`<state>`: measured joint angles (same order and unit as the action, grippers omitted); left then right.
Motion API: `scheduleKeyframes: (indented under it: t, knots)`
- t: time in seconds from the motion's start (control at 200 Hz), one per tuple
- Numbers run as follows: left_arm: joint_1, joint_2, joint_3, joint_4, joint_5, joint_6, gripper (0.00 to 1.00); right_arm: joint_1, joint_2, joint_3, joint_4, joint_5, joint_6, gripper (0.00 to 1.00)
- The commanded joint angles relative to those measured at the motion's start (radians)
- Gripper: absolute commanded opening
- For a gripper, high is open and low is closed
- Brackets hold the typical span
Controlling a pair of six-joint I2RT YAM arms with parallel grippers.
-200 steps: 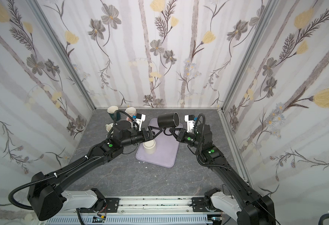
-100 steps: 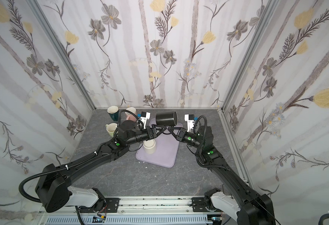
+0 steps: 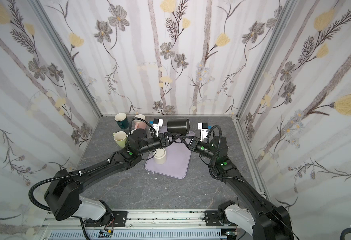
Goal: Turn the mug right side up
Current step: Place the mug at the middle-left of the table.
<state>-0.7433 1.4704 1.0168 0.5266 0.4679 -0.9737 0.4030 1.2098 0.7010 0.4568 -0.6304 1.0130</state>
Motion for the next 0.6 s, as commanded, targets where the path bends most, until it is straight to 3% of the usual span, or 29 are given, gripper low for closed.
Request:
scheduleKeyframes:
  t: [0.0,0.41,0.595]
  knots:
    - [-0.004,0.010,0.022,0.087,0.014,-0.014,0.49,0.002,-0.005,-0.014,0.125,-0.031,0.016,0.00]
    - [-0.011,0.008,0.028,0.065,0.012,-0.008,0.27,0.002,-0.002,-0.035,0.096,-0.018,-0.002,0.00]
    - [-0.017,0.003,0.044,-0.008,-0.005,0.016,0.09,0.001,-0.017,-0.027,0.072,-0.020,-0.013,0.00]
